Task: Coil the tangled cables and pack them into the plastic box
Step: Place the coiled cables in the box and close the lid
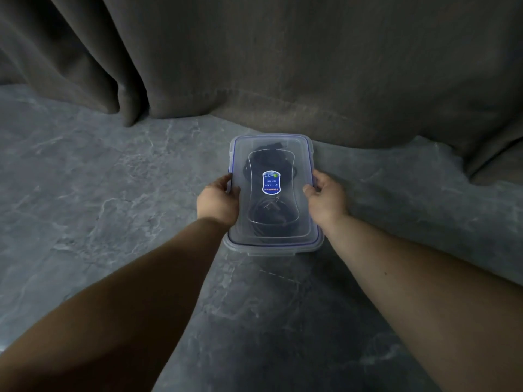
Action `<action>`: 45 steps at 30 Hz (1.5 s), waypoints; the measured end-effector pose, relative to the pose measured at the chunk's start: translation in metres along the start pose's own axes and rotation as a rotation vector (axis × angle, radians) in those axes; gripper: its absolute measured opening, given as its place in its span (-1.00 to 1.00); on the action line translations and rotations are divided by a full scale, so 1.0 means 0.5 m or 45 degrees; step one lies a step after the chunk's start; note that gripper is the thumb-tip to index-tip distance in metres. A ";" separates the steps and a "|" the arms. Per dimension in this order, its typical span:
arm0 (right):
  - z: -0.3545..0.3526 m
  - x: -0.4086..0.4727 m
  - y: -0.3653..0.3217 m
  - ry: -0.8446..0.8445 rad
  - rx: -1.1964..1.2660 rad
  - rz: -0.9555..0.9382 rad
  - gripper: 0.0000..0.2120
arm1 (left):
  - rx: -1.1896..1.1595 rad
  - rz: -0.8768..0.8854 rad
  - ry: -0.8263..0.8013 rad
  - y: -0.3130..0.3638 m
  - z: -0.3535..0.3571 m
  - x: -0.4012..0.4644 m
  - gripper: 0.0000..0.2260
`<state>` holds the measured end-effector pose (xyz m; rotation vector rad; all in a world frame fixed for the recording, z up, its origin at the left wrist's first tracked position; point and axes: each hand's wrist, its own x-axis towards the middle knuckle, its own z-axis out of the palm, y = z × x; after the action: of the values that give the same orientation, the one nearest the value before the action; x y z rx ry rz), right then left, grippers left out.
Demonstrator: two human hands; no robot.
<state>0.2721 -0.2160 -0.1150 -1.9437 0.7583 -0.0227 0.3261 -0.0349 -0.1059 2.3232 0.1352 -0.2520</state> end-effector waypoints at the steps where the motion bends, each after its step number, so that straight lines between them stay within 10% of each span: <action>1: 0.003 0.002 0.002 0.006 0.002 0.008 -0.57 | -0.012 -0.006 0.009 -0.001 0.002 0.000 -0.64; 8: -0.001 0.002 0.001 -0.042 -0.027 0.057 -0.54 | 0.464 0.192 0.043 0.010 0.001 -0.009 -0.51; 13: -0.011 0.001 0.000 -0.010 0.052 0.116 -0.39 | 0.882 0.762 -0.366 0.071 0.047 -0.054 -0.41; 19: -0.038 -0.004 0.010 -0.068 0.404 0.435 -0.15 | 0.998 0.681 -0.496 0.048 0.076 -0.062 -0.42; 25: -0.036 -0.001 0.004 -0.068 0.279 0.277 -0.68 | 0.998 0.684 -0.508 0.049 0.078 -0.059 -0.42; 32: -0.005 -0.007 0.006 0.106 -0.095 0.040 -0.80 | 1.005 0.706 -0.483 0.042 0.088 -0.053 -0.43; 40: -0.014 -0.023 -0.009 0.081 -0.756 -0.109 -0.49 | 0.710 0.686 -0.475 0.051 0.076 -0.047 -0.47; 45: 0.029 -0.070 -0.057 -0.251 -0.855 -0.690 -0.37 | 0.062 0.561 0.083 0.029 0.022 -0.039 -0.62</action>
<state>0.2627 -0.1779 -0.0883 -2.6932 0.0771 0.1060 0.3082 -0.0531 -0.0990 2.3398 -0.3522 0.0428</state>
